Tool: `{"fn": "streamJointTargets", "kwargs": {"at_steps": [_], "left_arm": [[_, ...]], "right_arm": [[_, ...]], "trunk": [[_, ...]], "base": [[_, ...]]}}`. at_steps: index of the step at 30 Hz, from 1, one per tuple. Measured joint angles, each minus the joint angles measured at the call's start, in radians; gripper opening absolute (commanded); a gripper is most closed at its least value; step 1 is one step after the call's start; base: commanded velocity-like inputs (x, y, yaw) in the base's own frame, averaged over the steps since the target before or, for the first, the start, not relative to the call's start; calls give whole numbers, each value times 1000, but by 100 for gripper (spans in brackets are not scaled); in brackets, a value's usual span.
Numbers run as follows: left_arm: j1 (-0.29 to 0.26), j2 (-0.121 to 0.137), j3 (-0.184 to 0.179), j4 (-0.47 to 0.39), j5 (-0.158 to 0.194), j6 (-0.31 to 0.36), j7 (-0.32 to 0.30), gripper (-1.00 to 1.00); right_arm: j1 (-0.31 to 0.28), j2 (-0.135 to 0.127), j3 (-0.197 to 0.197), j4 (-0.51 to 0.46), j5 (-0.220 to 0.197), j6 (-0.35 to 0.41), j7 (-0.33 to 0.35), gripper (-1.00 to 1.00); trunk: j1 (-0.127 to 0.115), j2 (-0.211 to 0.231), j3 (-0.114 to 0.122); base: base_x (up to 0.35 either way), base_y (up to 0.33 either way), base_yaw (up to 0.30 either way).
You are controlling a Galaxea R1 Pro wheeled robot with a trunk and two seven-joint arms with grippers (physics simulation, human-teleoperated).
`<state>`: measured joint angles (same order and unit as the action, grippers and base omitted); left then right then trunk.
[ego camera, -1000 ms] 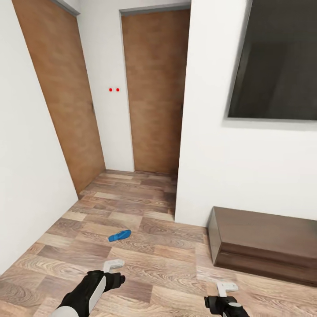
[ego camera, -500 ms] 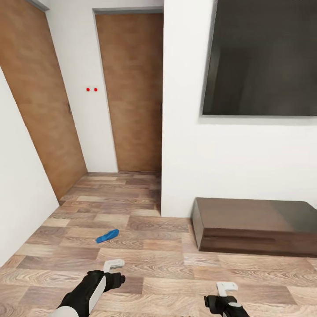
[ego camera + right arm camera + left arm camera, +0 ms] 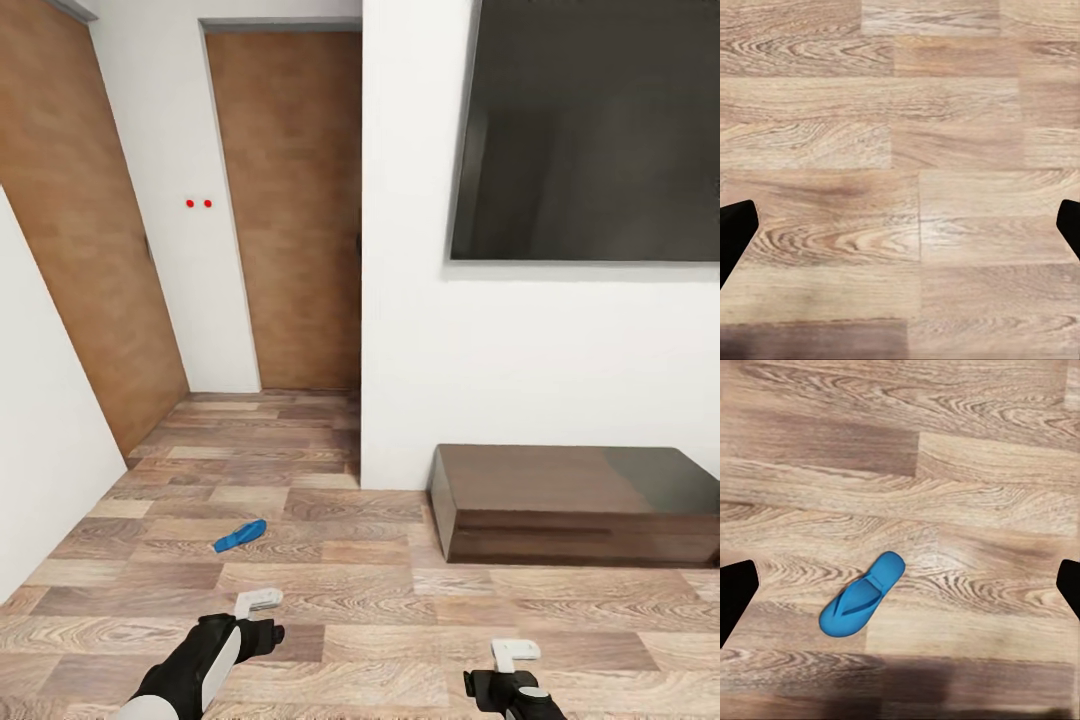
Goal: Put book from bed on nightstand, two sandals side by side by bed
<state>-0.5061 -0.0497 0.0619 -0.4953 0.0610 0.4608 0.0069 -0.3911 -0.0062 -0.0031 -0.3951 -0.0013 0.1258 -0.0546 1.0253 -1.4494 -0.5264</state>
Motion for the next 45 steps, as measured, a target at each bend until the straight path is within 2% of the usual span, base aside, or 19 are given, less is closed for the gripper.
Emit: {"fn": "streamJointTargets", "kwargs": {"at_steps": [19,38,45], "left_arm": [[0,0,0,0,0,0,0,100],[0,0,0,0,0,0,0,100],[0,0,0,0,0,0,0,100]], "right_arm": [[0,0,0,0,0,0,0,100],[0,0,0,0,0,0,0,100],[0,0,0,-1,1,0,-1,100]], "trunk": [[0,0,0],[0,0,0],[0,0,0]], "base": [[-143,151,-1],[76,123,-3],[7,15,-154]]}}
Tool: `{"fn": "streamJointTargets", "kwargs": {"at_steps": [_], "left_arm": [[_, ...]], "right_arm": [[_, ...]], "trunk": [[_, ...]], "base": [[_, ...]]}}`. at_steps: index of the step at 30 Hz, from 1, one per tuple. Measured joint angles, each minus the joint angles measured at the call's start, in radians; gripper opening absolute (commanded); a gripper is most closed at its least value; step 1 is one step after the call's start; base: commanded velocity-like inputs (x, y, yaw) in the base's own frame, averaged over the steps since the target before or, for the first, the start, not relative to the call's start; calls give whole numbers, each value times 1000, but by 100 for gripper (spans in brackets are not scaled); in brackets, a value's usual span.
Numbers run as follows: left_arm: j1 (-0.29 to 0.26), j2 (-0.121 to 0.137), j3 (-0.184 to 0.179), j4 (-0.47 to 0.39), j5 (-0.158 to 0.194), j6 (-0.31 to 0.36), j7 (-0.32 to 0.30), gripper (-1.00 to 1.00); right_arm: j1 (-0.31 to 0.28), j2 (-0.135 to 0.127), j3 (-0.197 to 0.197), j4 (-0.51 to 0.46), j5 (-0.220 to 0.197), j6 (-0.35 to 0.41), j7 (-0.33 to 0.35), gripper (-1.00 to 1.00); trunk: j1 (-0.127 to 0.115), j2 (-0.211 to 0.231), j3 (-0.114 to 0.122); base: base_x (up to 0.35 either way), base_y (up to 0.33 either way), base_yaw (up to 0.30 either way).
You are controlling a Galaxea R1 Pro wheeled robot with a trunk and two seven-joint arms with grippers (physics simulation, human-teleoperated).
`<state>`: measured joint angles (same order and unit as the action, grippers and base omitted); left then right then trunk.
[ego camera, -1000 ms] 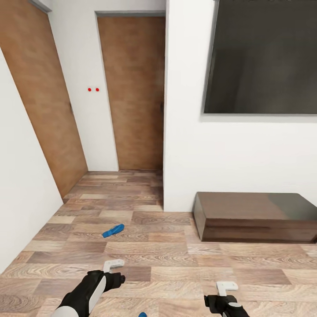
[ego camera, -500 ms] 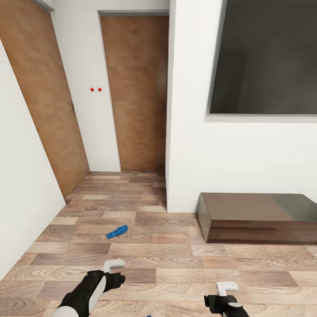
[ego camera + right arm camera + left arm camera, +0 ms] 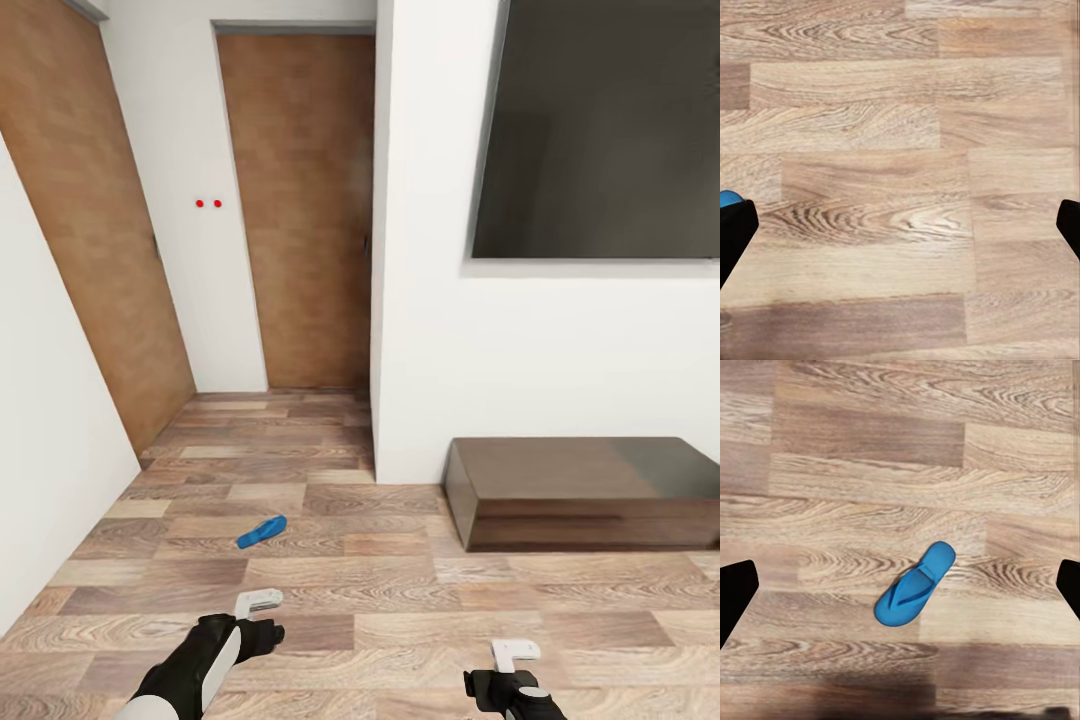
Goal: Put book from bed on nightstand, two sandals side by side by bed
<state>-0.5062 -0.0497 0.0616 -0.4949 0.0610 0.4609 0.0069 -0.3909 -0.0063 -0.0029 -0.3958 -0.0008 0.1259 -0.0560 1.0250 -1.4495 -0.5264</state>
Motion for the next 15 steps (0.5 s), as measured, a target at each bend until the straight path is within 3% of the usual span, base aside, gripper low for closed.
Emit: {"fn": "streamJointTargets", "kwargs": {"at_steps": [8,15], "left_arm": [[0,0,0,0,0,0,0,100],[0,-1,0,0,-1,-1,0,100]], "right_arm": [[0,0,0,0,1,-6,0,100],[0,0,1,0,1,-10,0,100]], "trunk": [[0,0,0],[0,0,0]], "base": [[1,166,-262],[16,75,-281]]}}
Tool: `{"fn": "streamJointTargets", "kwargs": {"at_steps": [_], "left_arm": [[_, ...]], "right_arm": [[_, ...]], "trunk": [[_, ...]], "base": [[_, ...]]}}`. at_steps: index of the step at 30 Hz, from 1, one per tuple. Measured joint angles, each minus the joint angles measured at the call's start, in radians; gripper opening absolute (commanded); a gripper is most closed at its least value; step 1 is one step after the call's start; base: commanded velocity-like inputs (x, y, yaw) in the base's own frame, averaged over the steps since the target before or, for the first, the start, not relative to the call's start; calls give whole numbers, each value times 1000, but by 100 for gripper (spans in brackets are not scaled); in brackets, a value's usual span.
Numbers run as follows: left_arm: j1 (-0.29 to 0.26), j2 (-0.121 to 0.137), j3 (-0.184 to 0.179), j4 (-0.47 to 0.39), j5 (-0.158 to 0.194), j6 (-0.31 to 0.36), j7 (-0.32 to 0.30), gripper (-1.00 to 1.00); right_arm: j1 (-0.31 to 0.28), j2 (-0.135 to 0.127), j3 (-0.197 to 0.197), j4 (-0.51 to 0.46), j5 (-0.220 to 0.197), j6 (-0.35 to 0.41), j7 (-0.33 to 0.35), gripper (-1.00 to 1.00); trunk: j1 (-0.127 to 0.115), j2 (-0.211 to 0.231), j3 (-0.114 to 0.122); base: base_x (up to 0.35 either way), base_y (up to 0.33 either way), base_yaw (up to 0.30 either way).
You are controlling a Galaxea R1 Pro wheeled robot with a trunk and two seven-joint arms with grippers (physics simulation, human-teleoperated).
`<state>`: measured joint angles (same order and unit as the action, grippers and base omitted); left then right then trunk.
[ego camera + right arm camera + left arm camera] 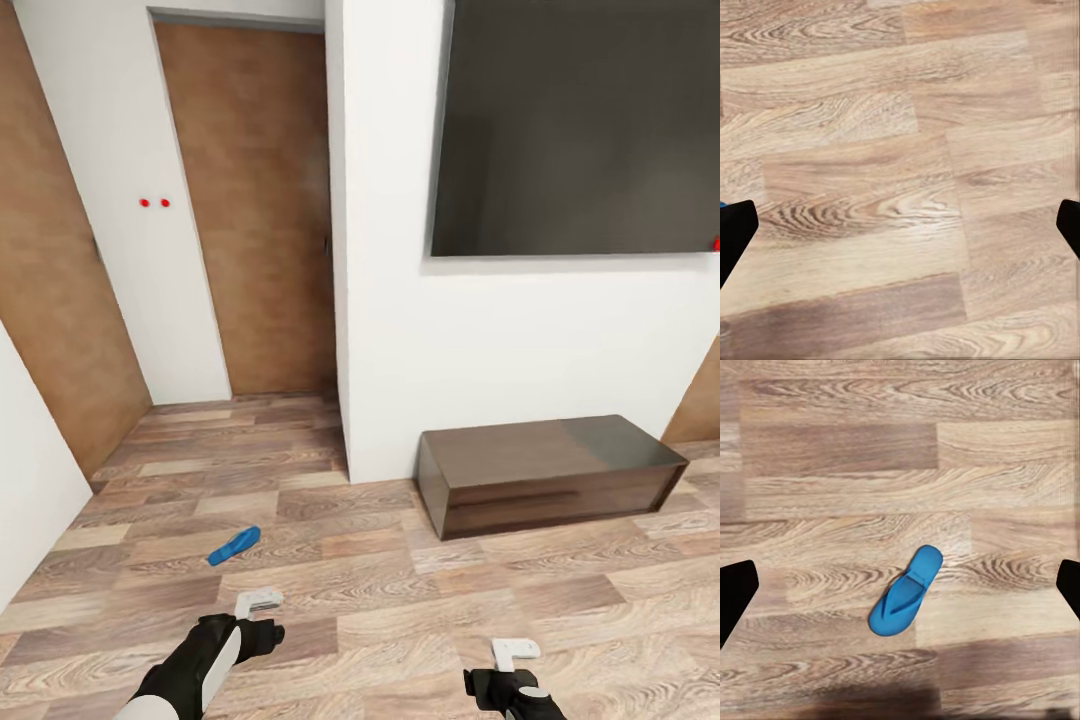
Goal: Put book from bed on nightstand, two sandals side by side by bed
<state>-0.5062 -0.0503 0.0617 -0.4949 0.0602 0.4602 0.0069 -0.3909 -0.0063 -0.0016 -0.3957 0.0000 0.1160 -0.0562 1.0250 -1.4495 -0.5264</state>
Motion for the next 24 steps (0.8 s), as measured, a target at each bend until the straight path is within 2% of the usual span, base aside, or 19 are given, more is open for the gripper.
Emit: {"fn": "streamJointTargets", "kwargs": {"at_steps": [11,24], "left_arm": [[0,0,0,0,0,0,0,100],[0,0,0,0,0,0,0,100]], "right_arm": [[0,0,1,0,0,-1,0,100],[0,0,2,0,0,-1,0,100]], "trunk": [[0,0,0],[0,0,0]], "base": [[154,130,-284],[8,33,-275]]}}
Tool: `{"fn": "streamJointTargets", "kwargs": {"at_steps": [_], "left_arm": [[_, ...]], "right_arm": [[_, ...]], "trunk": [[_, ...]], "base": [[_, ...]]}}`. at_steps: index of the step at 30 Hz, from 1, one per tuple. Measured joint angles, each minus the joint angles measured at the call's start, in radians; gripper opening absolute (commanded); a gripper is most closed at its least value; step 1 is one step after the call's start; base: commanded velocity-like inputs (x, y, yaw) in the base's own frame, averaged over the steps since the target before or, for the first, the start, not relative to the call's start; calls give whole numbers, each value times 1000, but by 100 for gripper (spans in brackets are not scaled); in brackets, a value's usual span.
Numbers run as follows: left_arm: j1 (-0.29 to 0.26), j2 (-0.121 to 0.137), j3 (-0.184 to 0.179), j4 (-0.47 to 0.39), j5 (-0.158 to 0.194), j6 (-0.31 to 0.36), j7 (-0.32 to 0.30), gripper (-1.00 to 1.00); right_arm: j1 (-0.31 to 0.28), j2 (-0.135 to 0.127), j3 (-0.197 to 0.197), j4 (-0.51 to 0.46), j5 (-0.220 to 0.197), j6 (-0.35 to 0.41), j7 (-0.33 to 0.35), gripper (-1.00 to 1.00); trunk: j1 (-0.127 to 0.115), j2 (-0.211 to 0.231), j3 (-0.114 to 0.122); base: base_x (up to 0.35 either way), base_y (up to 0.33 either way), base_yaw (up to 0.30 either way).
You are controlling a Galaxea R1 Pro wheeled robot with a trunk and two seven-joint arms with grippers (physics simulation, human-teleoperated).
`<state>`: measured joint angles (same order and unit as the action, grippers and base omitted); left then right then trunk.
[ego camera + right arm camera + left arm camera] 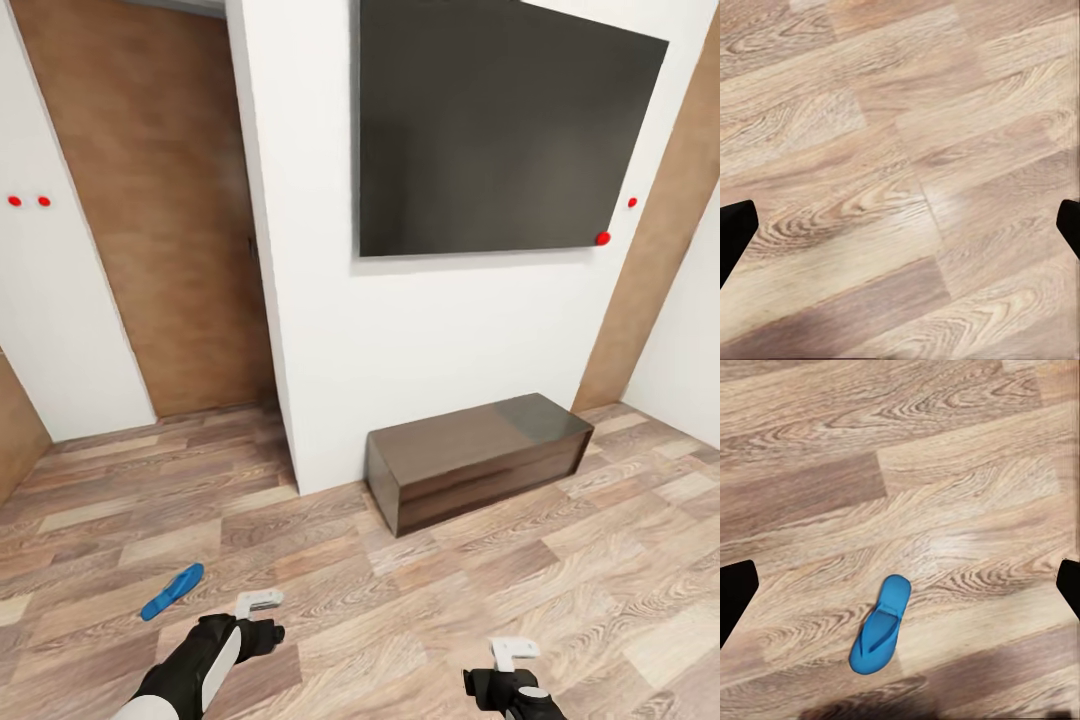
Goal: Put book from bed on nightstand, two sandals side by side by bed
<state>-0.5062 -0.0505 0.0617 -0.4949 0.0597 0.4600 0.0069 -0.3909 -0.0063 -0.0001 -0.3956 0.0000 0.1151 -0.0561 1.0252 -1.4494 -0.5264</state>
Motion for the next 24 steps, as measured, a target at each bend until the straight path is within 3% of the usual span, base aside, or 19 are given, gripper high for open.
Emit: {"fn": "streamJointTargets", "kwargs": {"at_steps": [14,24], "left_arm": [[0,-1,0,0,0,0,0,100],[0,0,0,0,0,0,0,100]], "right_arm": [[0,0,1,0,0,0,0,100],[0,0,0,0,0,0,0,100]], "trunk": [[0,0,0],[0,0,0]], "base": [[-148,133,-70],[-33,43,-238]]}}
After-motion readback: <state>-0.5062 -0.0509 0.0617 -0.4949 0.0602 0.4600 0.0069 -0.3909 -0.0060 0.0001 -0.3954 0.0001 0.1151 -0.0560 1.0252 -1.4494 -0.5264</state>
